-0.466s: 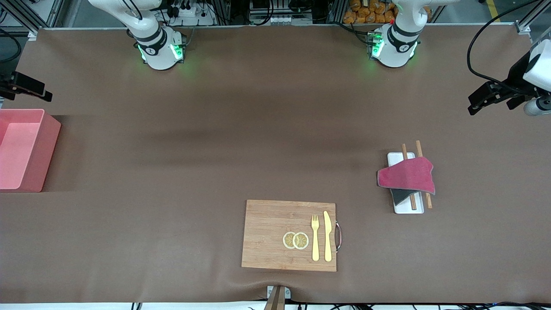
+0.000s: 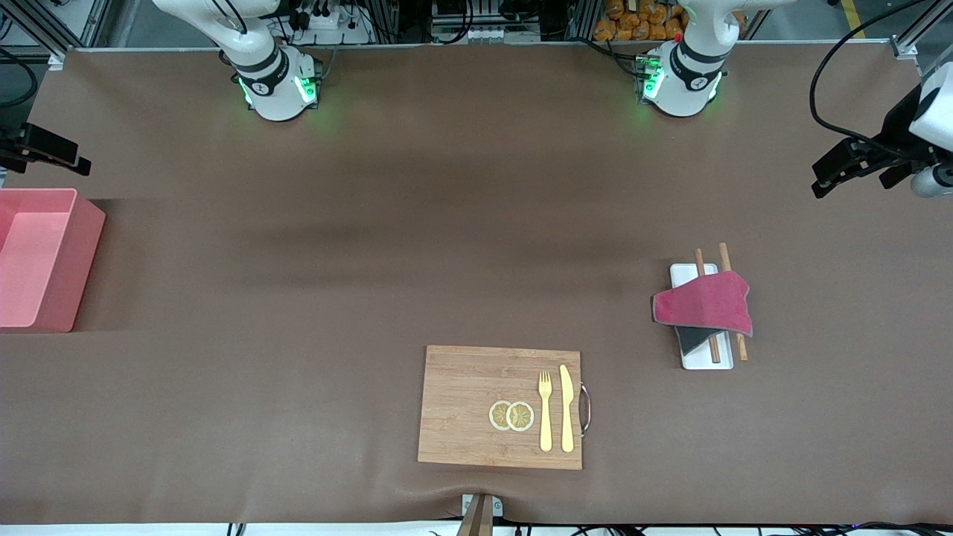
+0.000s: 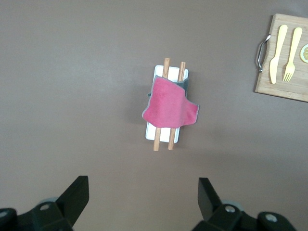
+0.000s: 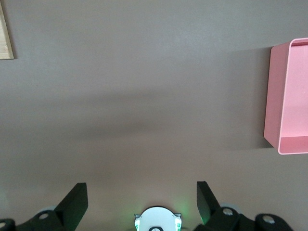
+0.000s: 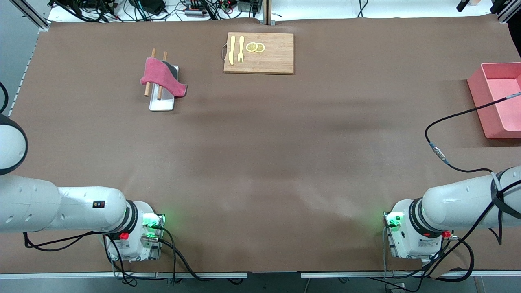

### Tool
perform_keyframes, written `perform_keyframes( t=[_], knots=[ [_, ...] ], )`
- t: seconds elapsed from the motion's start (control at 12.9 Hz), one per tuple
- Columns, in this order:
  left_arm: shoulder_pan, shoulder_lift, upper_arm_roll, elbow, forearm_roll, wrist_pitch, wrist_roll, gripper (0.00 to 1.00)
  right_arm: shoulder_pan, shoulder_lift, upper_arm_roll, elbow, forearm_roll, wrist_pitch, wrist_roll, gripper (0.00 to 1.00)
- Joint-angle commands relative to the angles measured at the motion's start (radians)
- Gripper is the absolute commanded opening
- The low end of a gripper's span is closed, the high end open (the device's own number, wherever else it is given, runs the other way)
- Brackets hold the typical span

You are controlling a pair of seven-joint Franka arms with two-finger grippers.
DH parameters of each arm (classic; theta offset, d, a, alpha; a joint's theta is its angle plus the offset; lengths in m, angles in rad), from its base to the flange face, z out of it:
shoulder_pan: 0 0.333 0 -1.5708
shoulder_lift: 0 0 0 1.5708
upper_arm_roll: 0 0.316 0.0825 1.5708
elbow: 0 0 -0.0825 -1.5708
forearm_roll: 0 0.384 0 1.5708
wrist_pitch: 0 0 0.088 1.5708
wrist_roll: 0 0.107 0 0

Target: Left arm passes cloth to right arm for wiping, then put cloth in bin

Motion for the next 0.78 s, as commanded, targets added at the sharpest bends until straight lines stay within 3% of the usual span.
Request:
perform_keyframes(
  t=[0.0, 0.31, 0.7],
  knots=[
    [-0.004, 0.031, 0.002, 0.039, -0.010, -0.034, 0.017, 1.00, 0.002, -0.001, 0.001, 0.016, 0.003, -0.014, 0.010, 1.00],
    [-0.006, 0.032, -0.001, 0.019, -0.019, -0.035, 0.026, 1.00, -0.004, -0.002, 0.000, 0.017, 0.007, -0.015, 0.005, 1.00],
    [0.000, 0.173, -0.001, -0.020, -0.011, 0.117, 0.031, 1.00, 0.002, -0.002, 0.001, 0.017, 0.006, -0.017, 0.009, 1.00]
  ],
)
